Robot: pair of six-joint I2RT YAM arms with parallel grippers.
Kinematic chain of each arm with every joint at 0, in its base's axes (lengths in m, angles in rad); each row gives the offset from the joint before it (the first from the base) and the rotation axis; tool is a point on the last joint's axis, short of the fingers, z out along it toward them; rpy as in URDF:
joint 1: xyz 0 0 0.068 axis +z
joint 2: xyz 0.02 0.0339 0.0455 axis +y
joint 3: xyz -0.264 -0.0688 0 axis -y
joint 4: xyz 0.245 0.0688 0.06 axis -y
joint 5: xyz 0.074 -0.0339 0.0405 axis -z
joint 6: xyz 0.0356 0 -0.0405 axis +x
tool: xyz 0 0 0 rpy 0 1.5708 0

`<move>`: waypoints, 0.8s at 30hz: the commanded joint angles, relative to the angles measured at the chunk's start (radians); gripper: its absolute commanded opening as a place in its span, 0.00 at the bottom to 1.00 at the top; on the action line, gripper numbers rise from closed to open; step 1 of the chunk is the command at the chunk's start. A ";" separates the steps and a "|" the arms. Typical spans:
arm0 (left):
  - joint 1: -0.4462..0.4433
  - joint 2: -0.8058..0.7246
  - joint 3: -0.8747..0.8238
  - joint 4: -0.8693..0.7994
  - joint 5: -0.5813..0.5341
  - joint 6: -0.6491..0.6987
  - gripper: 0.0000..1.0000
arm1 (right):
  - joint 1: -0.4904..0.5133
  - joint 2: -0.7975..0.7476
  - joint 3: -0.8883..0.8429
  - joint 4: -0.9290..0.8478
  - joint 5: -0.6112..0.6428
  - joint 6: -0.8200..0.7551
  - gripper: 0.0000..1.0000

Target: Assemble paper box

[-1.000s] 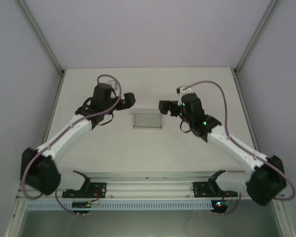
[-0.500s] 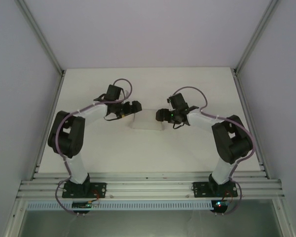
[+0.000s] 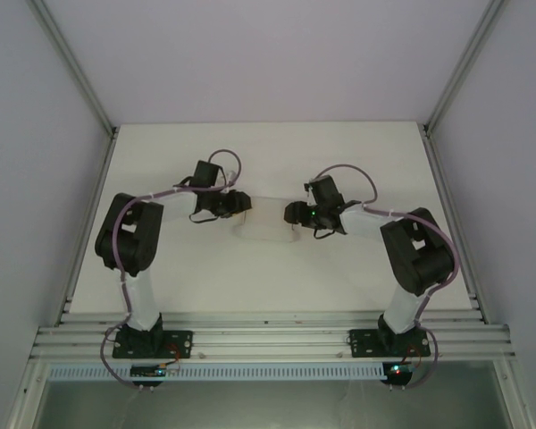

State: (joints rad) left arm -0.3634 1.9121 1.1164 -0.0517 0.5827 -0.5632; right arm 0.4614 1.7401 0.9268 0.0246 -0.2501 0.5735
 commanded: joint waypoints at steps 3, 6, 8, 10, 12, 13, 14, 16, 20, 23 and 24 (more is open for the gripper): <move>0.019 0.012 -0.094 0.113 0.078 -0.038 0.24 | -0.019 -0.113 -0.021 -0.049 -0.035 0.041 0.71; 0.048 0.004 -0.177 0.290 0.175 -0.116 0.18 | -0.036 -0.179 -0.052 -0.012 -0.094 0.099 0.83; 0.069 0.004 -0.236 0.432 0.220 -0.191 0.16 | -0.044 -0.209 -0.073 -0.001 -0.131 0.133 0.93; 0.091 0.012 -0.281 0.546 0.254 -0.251 0.11 | -0.050 -0.226 -0.086 -0.003 -0.148 0.161 0.99; 0.113 0.030 -0.328 0.688 0.300 -0.320 0.11 | -0.048 -0.232 -0.102 -0.001 -0.154 0.175 1.00; 0.122 0.042 -0.349 0.757 0.322 -0.354 0.11 | -0.048 -0.229 -0.107 0.002 -0.161 0.180 1.00; 0.131 0.053 -0.366 0.815 0.337 -0.383 0.11 | -0.048 -0.219 -0.113 0.016 -0.178 0.186 1.00; 0.140 0.071 -0.381 0.864 0.351 -0.400 0.11 | -0.052 -0.189 -0.107 0.029 -0.219 0.200 1.00; 0.141 0.087 -0.382 0.864 0.361 -0.379 0.08 | -0.042 -0.087 -0.056 0.103 -0.317 0.207 0.99; 0.140 0.085 -0.372 0.826 0.362 -0.352 0.09 | -0.033 0.003 -0.023 0.193 -0.399 0.269 0.94; 0.141 0.084 -0.370 0.813 0.362 -0.344 0.10 | -0.031 0.026 -0.018 0.239 -0.418 0.303 0.90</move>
State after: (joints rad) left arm -0.2226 1.9789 0.7479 0.7666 0.9245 -0.9264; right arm 0.4213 1.7119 0.8684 0.1452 -0.5537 0.7956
